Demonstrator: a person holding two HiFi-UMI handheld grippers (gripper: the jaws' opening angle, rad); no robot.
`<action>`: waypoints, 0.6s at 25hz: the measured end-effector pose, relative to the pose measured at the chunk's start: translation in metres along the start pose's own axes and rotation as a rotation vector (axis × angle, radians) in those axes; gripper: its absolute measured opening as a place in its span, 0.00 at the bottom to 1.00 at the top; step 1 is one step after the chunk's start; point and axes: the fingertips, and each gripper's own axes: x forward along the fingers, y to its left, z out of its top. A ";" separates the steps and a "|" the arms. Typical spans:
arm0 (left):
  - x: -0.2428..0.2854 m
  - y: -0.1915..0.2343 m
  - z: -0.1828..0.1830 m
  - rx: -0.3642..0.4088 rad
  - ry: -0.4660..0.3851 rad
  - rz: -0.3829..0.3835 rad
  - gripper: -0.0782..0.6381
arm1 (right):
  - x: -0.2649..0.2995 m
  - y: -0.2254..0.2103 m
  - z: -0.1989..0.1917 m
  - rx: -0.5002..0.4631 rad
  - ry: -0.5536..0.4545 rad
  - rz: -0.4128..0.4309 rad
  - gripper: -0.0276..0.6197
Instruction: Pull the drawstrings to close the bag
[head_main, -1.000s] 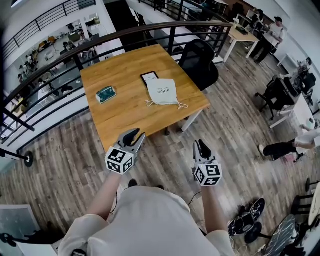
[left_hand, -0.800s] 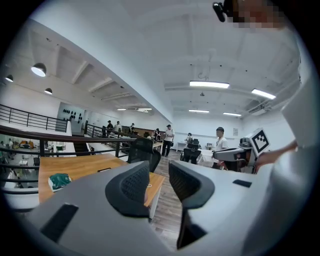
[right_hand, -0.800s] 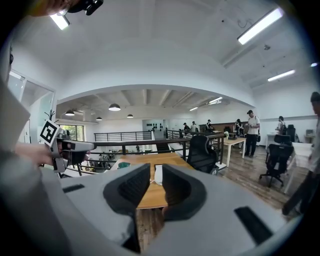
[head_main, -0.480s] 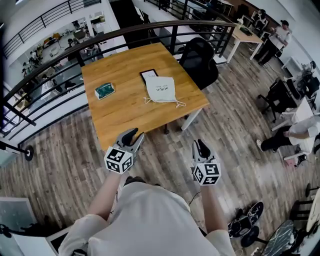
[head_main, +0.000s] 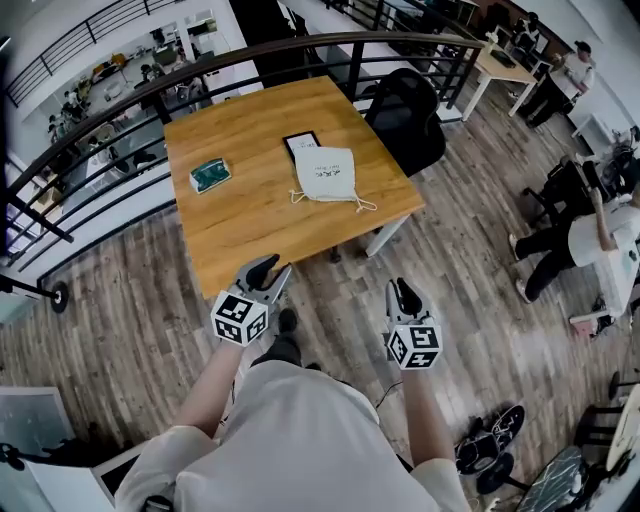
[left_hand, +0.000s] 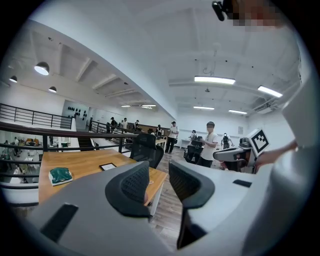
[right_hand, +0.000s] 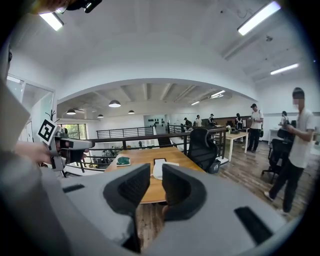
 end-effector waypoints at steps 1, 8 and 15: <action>0.005 0.004 0.001 0.003 0.003 -0.004 0.27 | 0.005 -0.001 0.001 0.000 0.005 -0.002 0.14; 0.054 0.044 0.014 -0.001 0.017 -0.045 0.27 | 0.055 -0.016 0.014 0.004 0.033 -0.030 0.14; 0.113 0.102 0.030 0.015 0.025 -0.093 0.27 | 0.129 -0.028 0.033 0.008 0.048 -0.062 0.14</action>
